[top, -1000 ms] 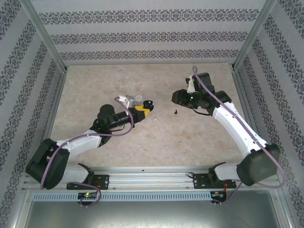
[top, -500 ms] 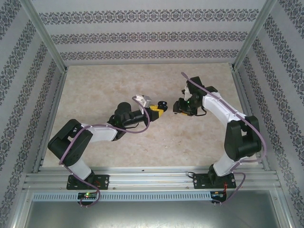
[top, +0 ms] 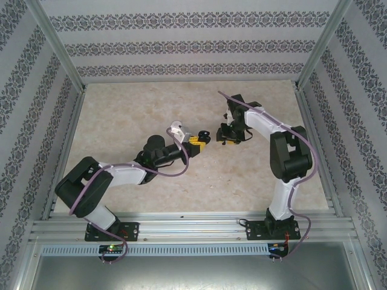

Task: Insert wireless bluetooth earbuds into charging case

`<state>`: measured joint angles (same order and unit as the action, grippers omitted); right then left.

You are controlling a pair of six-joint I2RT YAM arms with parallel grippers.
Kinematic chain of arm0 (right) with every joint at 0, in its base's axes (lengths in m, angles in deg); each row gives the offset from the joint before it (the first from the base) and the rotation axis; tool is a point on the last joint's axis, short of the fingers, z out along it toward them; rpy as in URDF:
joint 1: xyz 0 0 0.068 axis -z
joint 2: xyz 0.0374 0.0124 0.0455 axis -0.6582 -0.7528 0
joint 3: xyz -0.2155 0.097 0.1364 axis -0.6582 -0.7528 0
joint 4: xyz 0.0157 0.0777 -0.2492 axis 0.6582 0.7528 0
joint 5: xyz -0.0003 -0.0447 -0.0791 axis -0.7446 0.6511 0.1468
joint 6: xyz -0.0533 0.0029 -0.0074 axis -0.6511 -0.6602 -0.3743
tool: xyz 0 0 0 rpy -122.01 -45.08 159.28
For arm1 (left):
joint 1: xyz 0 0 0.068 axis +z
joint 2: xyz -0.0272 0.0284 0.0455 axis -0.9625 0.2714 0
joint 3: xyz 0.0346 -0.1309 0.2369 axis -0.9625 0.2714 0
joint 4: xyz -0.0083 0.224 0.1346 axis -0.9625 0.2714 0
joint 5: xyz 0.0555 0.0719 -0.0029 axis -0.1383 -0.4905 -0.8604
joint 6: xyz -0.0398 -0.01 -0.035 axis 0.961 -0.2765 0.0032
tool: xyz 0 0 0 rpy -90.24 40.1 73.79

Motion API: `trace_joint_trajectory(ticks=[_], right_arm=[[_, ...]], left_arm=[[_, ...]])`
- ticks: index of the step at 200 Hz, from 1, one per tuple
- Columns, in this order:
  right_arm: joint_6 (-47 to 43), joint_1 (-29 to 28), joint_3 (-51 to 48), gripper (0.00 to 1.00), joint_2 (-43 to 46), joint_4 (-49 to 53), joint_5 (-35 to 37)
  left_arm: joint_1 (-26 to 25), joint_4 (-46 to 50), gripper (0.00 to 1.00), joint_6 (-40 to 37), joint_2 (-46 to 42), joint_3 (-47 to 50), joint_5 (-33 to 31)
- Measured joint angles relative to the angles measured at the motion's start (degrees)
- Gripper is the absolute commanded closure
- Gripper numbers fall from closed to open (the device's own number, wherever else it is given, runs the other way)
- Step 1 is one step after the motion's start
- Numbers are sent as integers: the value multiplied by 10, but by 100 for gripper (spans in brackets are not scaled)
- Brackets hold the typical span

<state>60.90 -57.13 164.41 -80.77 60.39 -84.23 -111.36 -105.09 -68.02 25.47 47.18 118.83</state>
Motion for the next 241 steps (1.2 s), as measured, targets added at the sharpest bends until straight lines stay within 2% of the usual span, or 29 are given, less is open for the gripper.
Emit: trace_joint_trajectory(ticks=[30, 60, 100, 139, 210, 241], right_arm=[[-10, 0, 37, 57, -53, 5, 27], [-21, -6, 76, 63, -88, 27, 70], [-39, -24, 97, 73, -105, 38, 99], [-56, -50, 96, 77, -111, 47, 112], [-127, -139, 58, 71, -87, 64, 117], [-133, -166, 24, 65, -49, 69, 78]], left_arm=[[-34, 109, 100, -40, -113, 3, -40], [-53, 149, 100, -61, -215, 30, -76], [-70, 216, 100, -65, -277, 76, -130], [-81, 259, 100, -70, -339, 99, -161], [-83, 294, 100, -76, -379, 114, -175], [-83, 299, 100, -76, -396, 129, -177]])
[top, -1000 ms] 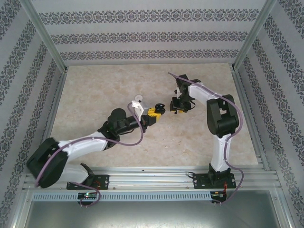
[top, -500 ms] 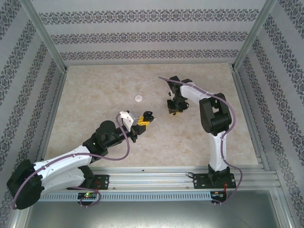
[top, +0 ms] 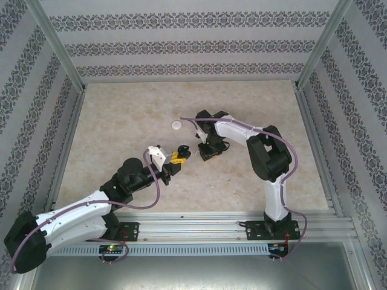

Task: Insert wireless bluetooth earbuds into charging case

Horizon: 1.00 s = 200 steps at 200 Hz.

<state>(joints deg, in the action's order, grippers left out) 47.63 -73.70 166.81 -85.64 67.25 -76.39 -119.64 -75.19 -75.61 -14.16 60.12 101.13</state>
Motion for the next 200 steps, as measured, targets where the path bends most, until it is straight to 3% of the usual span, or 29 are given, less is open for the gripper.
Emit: trace_joint_trajectory(ticks=[70, 132, 200], right_arm=[[47, 16, 7, 64, 63, -10, -48], [81, 42, 36, 62, 9, -20, -51], [81, 12, 36, 58, -18, -8, -12]], left_arm=[[0, 5, 100, 0, -18, 8, -2], [0, 28, 100, 0, -51, 19, -3], [0, 30, 100, 0, -45, 34, -13]])
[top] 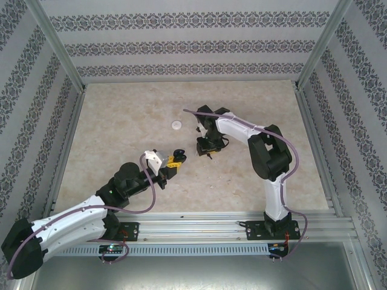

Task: Insert wireless bluetooth earbuds into charging case

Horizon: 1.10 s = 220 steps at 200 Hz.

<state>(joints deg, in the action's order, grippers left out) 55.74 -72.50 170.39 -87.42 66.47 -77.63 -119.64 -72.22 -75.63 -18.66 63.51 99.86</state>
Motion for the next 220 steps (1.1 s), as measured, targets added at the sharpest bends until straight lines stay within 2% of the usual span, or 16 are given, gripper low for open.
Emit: trace_joint_trajectory(ticks=[87, 220], right_arm=[[-2, 2, 15, 58, -35, 18, 37], [13, 12, 24, 61, -39, 29, 32]], left_arm=[[0, 0, 100, 0, 13, 0, 0], [0, -5, 100, 0, 43, 0, 5]])
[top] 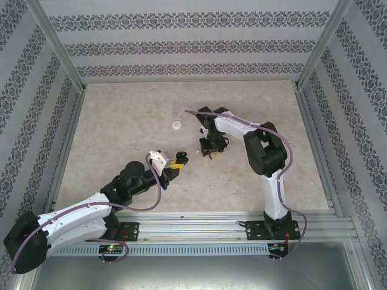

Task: Insert wireless bluetooth earbuds into charging case

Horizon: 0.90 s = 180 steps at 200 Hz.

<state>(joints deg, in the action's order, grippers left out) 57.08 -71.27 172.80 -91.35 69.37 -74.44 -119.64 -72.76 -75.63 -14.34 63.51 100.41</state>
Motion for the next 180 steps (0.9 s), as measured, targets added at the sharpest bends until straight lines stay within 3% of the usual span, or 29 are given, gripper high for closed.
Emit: trace_joint_trajectory(ticks=[180], right_arm=[[20, -4, 21, 78, -15, 20, 17]], left_arm=[[0, -3, 100, 0, -11, 0, 6]])
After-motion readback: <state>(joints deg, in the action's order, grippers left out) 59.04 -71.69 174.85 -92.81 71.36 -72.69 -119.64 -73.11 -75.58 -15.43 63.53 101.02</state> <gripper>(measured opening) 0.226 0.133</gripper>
